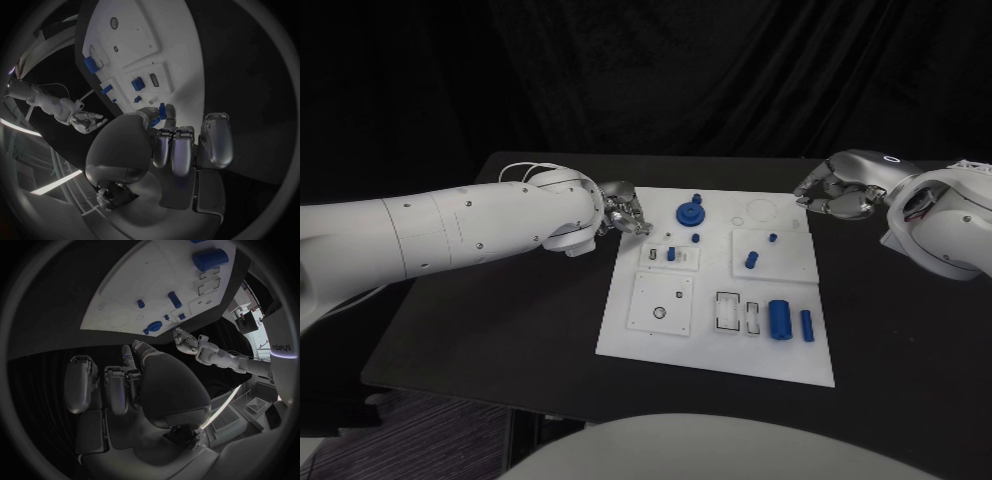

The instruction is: Assemble the parts on the task board

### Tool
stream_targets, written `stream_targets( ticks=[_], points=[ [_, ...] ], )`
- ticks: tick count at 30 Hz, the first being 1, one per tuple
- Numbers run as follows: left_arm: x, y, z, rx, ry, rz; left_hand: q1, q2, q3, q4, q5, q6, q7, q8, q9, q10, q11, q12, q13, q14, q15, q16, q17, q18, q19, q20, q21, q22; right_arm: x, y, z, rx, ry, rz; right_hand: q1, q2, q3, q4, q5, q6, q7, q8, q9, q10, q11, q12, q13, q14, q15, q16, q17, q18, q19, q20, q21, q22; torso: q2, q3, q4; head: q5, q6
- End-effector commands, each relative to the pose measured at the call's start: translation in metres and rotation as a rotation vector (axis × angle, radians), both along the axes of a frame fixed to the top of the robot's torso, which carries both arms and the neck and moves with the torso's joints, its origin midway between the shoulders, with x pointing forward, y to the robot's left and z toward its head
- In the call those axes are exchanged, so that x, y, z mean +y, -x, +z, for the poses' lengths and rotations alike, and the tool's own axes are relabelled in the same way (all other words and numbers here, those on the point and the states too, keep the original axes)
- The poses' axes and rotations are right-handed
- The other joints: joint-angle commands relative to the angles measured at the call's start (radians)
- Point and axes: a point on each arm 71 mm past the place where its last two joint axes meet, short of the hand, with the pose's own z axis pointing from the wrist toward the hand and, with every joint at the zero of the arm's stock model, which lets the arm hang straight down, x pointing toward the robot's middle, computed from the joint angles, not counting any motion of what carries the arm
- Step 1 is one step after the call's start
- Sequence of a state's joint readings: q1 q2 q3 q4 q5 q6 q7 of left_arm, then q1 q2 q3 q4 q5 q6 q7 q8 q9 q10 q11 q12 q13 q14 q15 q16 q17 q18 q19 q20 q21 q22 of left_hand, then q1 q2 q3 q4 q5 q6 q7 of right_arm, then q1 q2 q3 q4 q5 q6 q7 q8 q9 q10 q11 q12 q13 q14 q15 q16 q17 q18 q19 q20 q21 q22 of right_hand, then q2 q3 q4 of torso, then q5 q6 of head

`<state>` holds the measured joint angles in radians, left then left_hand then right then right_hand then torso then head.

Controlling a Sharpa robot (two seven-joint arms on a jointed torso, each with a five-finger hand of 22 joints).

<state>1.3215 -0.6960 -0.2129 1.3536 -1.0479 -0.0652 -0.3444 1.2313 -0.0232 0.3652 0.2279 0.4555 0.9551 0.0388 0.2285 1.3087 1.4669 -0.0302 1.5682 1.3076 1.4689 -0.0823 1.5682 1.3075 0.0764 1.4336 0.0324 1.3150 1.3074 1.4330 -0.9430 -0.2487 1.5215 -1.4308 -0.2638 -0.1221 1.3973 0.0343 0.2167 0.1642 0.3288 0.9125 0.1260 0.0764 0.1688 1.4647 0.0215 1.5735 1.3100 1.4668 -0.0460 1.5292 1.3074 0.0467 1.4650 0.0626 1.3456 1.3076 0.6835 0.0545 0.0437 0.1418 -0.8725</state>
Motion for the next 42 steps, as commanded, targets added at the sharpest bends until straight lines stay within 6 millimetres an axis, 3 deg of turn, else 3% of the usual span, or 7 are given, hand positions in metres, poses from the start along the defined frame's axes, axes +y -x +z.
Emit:
stream_targets(
  ticks=[1, 11, 23, 42],
  points=[
    [-0.002, 0.009, -0.002, 0.069, 0.027, 0.044, -0.005, -0.009, 0.01, 0.001, 0.004, 0.016, -0.008, 0.004, 0.014, 0.104, -0.009, 0.003, 0.263, 0.102, -0.007, 0.003, 0.263, -0.005, 0.0, -0.009, -0.004, 0.094, -0.001, 0.001, -0.002, 0.03, -0.017, -0.021, 0.006, 0.004, 0.009, -0.001, 0.005, 0.008, -0.002, -0.003, -0.001, 0.106, 0.008, -0.003, 0.261, 0.09, 0.009, -0.005, 0.224, 0.006, 0.004, 0.009, -0.003, 0.193, -0.001, 0.001, 0.0008, 0.003, 0.0],
    [-0.007, 0.021, 0.0, 0.064, 0.027, 0.002, -0.009, -0.013, 0.014, -0.001, 0.006, 0.015, -0.008, 0.005, 0.016, 0.104, -0.009, 0.003, 0.263, 0.102, -0.008, 0.003, 0.263, -0.007, 0.003, -0.01, 0.0, 0.097, -0.001, 0.001, -0.002, 0.042, -0.032, -0.016, 0.008, 0.005, 0.016, -0.005, 0.011, 0.011, -0.002, -0.002, -0.001, 0.106, 0.008, -0.003, 0.261, 0.09, 0.008, -0.006, 0.223, 0.006, 0.004, 0.009, -0.004, 0.193, -0.001, 0.0009, 0.0016, 0.003, 0.0],
    [-0.011, 0.027, -0.01, 0.061, -0.003, -0.02, -0.05, -0.01, 0.005, 0.013, -0.011, 0.016, -0.006, 0.012, 0.023, 0.104, -0.008, 0.003, 0.263, 0.102, -0.008, 0.003, 0.263, -0.006, 0.003, -0.01, -0.003, 0.098, -0.002, 0.0, -0.003, 0.065, -0.056, -0.028, 0.009, 0.005, 0.019, -0.008, 0.015, 0.012, -0.002, -0.003, -0.001, 0.106, 0.009, -0.003, 0.261, 0.089, 0.009, -0.008, 0.221, 0.007, 0.003, 0.009, -0.007, 0.192, -0.001, 0.0, -0.0011, 0.014, 0.0],
    [-0.01, 0.026, -0.02, 0.064, -0.008, -0.011, -0.057, -0.003, 0.005, 0.016, -0.015, 0.018, -0.007, 0.015, 0.024, 0.104, -0.009, 0.003, 0.263, 0.102, -0.008, 0.003, 0.263, -0.007, 0.004, -0.01, -0.002, 0.1, -0.004, -0.001, -0.004, 0.069, -0.054, -0.032, 0.009, 0.005, 0.019, -0.008, 0.015, 0.012, -0.002, -0.003, -0.001, 0.106, 0.009, -0.003, 0.261, 0.089, 0.009, -0.008, 0.221, 0.007, 0.003, 0.009, -0.007, 0.192, 0.0, -0.0004, -0.0019, 0.015, 0.0]
  ],
)
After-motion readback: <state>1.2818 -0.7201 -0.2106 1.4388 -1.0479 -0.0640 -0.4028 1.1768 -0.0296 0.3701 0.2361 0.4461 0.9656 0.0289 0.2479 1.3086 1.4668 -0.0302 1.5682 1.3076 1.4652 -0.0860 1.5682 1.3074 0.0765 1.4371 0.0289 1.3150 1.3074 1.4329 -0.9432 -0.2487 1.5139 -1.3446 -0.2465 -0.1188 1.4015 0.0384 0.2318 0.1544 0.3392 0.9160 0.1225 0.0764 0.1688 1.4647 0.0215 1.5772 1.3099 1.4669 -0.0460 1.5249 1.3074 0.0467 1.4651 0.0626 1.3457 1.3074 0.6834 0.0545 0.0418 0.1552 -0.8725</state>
